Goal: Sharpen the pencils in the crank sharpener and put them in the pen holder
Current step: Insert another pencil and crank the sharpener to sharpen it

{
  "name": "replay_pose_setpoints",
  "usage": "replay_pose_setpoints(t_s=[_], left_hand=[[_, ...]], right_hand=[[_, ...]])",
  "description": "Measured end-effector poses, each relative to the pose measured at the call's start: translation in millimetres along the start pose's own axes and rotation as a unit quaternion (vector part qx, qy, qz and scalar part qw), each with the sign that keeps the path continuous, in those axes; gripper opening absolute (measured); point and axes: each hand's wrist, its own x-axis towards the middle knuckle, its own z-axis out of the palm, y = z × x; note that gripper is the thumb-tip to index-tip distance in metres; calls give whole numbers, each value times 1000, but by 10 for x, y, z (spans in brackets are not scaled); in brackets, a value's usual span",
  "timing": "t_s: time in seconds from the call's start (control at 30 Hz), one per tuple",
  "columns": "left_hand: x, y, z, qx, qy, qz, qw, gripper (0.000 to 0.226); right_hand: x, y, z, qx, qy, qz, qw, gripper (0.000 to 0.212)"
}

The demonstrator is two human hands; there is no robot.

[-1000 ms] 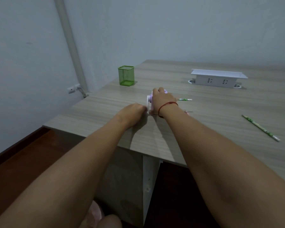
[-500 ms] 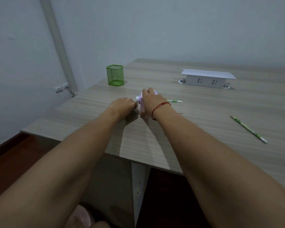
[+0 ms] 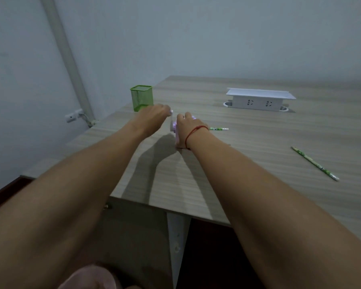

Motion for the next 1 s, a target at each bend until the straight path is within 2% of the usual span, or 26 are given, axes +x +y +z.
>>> replay_pose_setpoints(t_s=[0.1,0.23,0.33,0.43,0.57,0.73,0.9,1.0], left_hand=[[-145,22,-22,-20,46,20,999,17],[-303,140,-27,-37,59,18,997,15],[-464,167,-50,-58,64,33,996,15],[-673,278,65,-69,19,28,997,16],[-635,355,232,-101,-78,-54,990,21],[-386,253,275,-62,-156,-73,983,25],[-59,116,235,18,-155,-72,985,18],[67,20,149,28,-92,-52,994,15]], right_hand=[[89,11,3,14,1,14,1000,66],[139,-6,71,5,16,10,1000,52],[200,-25,85,5,2,18,1000,60],[190,-27,76,-2,2,15,1000,70],[116,15,67,9,20,-1,1000,63],[39,98,66,-4,39,-37,999,72],[51,90,84,-11,37,-40,998,78],[76,93,77,-11,29,-36,999,79]])
